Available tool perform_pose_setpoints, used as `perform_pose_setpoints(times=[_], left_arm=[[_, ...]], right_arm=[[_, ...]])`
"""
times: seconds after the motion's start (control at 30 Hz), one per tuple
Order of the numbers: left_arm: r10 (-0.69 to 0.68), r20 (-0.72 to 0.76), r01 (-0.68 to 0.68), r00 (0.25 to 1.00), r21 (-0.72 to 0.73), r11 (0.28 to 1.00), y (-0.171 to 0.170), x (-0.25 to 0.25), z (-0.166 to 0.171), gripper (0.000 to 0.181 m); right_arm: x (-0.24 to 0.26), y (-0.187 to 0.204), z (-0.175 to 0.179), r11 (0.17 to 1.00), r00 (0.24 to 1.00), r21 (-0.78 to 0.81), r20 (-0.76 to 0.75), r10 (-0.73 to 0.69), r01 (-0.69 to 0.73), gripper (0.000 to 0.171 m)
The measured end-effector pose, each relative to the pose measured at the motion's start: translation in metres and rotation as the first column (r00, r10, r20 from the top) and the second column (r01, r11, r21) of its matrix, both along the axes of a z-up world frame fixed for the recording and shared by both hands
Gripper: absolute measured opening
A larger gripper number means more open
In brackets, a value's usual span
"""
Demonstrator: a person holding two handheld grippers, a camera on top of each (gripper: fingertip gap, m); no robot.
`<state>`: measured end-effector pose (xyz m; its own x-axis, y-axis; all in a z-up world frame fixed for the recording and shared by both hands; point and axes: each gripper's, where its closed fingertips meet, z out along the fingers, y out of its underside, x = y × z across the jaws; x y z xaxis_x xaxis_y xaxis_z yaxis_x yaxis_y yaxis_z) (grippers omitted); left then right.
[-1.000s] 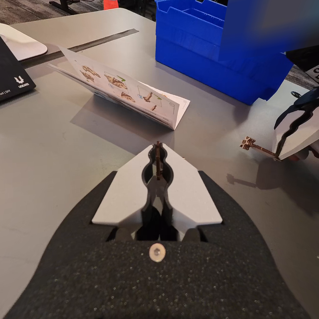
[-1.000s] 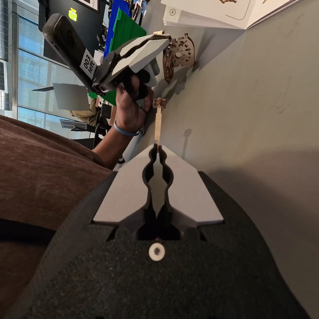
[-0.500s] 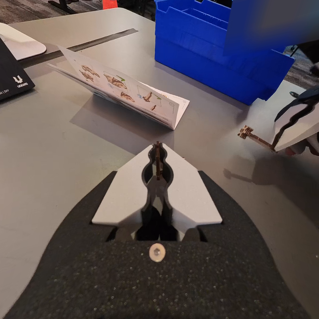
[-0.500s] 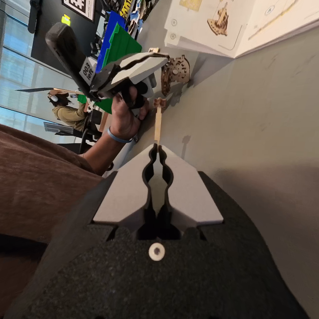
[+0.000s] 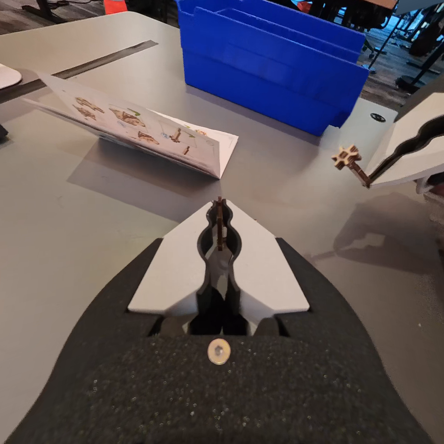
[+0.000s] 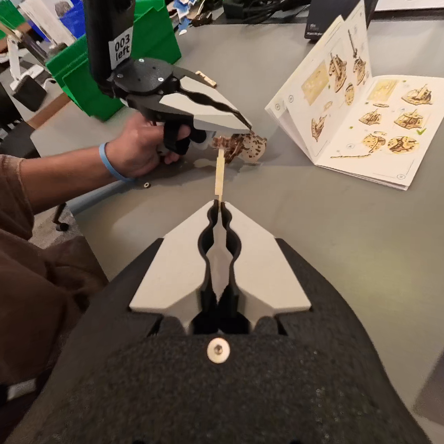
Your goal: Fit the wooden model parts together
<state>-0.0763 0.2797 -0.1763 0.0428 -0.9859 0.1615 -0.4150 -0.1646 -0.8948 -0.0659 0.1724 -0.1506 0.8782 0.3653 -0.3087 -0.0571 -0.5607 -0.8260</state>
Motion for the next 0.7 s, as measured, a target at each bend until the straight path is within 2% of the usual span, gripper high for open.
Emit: perform_pose_setpoints(times=[0.23,0.4,0.7], left_arm=[[0.003,0.053,-0.002,0.999,-0.030,1.000,0.002,-0.003,0.008,0.000],[0.025,0.098,-0.020,0.995,-0.051,0.998,0.006,-0.006,0.015,0.001],[0.041,0.105,-0.036,0.994,-0.053,0.998,0.009,-0.006,0.016,0.001]], right_arm=[[-0.006,-0.004,0.003,0.997,0.988,0.051,0.151,0.042,-0.050,0.001],[-0.008,-0.007,-0.009,0.997,0.971,0.004,0.230,0.071,-0.074,0.001],[0.005,-0.004,-0.005,1.000,0.987,-0.003,0.163,0.009,-0.009,0.001]])
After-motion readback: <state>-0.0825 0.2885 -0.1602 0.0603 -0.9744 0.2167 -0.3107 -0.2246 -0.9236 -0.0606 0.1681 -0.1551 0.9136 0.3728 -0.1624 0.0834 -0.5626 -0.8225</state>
